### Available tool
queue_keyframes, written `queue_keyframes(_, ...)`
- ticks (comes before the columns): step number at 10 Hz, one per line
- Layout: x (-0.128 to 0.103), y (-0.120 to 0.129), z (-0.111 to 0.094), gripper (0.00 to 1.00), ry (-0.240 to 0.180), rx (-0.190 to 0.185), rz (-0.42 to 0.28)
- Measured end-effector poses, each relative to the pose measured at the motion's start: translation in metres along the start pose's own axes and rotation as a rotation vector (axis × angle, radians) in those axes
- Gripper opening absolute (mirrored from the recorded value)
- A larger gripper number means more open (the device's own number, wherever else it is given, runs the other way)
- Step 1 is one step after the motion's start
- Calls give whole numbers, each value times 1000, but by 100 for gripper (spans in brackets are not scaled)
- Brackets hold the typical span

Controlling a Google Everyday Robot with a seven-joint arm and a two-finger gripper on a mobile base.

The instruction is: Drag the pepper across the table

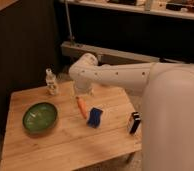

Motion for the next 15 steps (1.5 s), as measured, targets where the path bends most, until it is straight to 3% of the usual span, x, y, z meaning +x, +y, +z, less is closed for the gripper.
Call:
queue_keyframes(1,9,-20,17,77,-23,-17,-49)
queue_keyframes(3,14,-35,40,77,-52,-41,-86)
queue_keyframes(5,16,-34,61,77,-89,-87,-79)
queue_keyframes(7,15,-16,65,77,-107,-104,-44)
queue_keyframes(9,16,-1,68,77,-121,-89,-21)
queue_keyframes(11,17,9,81,77,-138,-48,-13)
queue_keyframes(15,12,-2,109,77,-168,-25,-26)
